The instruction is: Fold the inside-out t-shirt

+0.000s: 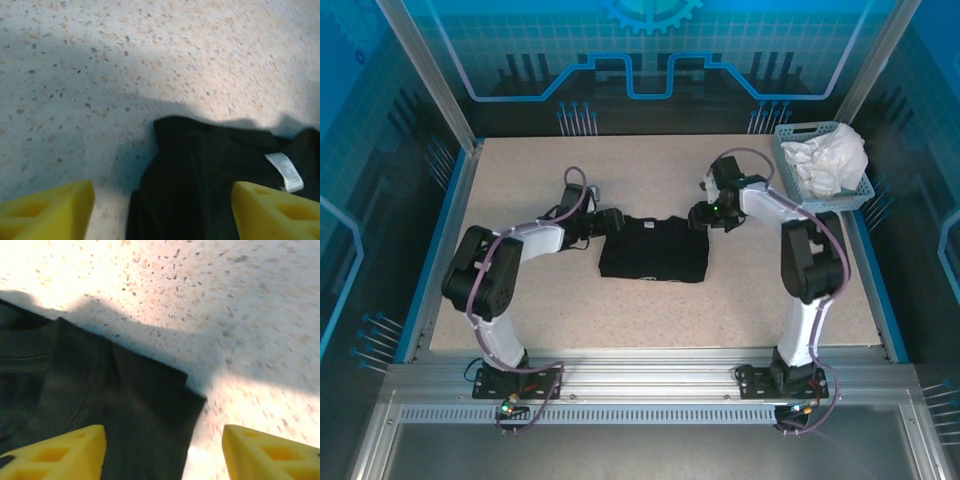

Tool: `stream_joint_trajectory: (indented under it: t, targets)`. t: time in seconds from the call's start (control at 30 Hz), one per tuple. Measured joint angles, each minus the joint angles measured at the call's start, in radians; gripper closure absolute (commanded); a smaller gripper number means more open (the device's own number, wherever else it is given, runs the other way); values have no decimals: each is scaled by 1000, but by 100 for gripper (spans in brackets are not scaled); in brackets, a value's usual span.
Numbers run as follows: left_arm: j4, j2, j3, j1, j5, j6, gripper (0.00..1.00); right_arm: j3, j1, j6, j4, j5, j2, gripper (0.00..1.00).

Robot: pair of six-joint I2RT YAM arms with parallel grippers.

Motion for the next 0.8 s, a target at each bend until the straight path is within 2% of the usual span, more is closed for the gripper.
stream_joint_trajectory:
  t: [0.17,0.33,0.43,0.67,0.77,0.8]
  targets:
    - [-51,-58,-18,-2,103,-23,16,-104,4,20,23,-23,-174,28]
    - [-74,-11,-34,-24,176,-24,20,-162,14,34,47,-43,-183,28]
    - [-71,30,-34,-51,200,-26,26,-179,14,39,53,-58,-183,28]
    - [-42,87,-1,-85,233,-58,58,-216,14,42,75,-65,-190,29]
    - [-43,106,9,-85,237,-60,80,-227,14,42,78,-66,-200,29]
    - [-44,111,11,-85,241,-55,90,-227,14,42,79,-66,-204,29]
